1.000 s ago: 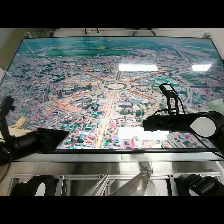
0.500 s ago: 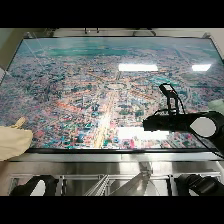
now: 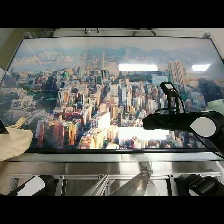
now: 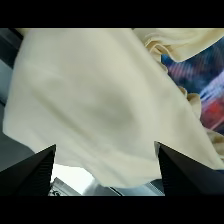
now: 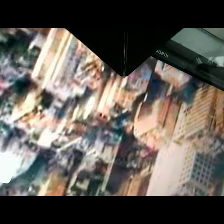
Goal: Fold the shirts.
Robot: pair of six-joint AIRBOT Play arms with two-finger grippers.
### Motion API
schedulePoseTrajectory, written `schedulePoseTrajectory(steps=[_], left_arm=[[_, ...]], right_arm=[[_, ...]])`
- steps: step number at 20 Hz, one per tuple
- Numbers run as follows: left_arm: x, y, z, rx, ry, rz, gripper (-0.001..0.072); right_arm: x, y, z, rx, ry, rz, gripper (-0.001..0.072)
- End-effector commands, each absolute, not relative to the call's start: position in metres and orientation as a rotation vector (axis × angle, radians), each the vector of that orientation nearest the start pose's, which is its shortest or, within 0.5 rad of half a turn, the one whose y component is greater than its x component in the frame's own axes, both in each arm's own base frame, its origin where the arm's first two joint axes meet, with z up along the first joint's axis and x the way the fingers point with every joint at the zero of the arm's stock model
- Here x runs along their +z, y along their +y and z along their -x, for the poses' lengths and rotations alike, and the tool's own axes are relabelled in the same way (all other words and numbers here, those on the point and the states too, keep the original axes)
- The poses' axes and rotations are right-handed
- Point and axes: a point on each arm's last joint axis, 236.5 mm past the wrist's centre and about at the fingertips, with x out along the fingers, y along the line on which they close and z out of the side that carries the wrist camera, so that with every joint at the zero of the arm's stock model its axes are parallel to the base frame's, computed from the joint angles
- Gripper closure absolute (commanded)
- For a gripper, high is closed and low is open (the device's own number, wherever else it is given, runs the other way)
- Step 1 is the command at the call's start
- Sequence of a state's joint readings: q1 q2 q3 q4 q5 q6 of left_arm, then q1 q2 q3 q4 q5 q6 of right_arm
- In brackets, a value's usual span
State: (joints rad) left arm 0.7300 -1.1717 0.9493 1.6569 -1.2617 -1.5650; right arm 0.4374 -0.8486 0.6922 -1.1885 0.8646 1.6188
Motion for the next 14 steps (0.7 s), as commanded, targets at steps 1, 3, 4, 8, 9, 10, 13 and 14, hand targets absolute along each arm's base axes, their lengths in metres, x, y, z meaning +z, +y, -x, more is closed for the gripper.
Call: schedulePoseTrajectory(steps=[1, 3, 4, 8, 9, 10, 13, 14], left_arm=[[-0.076, 0.210, -0.209, 0.580, 1.537, 0.506, 0.0000], [-0.093, 0.203, -0.208, 0.552, 1.592, 0.513, 0.0146], [-0.099, 0.200, -0.212, 0.520, 1.609, 0.491, 0.0244], [-0.106, 0.178, -0.245, 0.385, 1.593, 0.387, 0.0684], [-0.100, 0.162, -0.265, 0.312, 1.563, 0.387, 0.0684], [-0.088, 0.137, -0.293, 0.211, 1.511, 0.403, 0.0684], [-0.020, 0.011, -0.380, -0.243, 1.289, 0.503, 0.0684], [0.012, -0.044, -0.398, -0.419, 1.213, 0.526, 0.0684]], right_arm=[[0.021, 0.198, -0.265, 0.506, 1.089, -0.192, 0.0698], [0.021, 0.198, -0.265, 0.507, 1.089, -0.192, 0.0698], [0.021, 0.198, -0.265, 0.507, 1.089, -0.192, 0.0698], [0.021, 0.198, -0.265, 0.507, 1.089, -0.192, 0.0698], [0.021, 0.198, -0.265, 0.507, 1.089, -0.192, 0.0698], [0.021, 0.198, -0.265, 0.506, 1.089, -0.193, 0.0698], [0.021, 0.198, -0.265, 0.507, 1.089, -0.192, 0.0698], [0.021, 0.198, -0.265, 0.507, 1.089, -0.192, 0.0698]])
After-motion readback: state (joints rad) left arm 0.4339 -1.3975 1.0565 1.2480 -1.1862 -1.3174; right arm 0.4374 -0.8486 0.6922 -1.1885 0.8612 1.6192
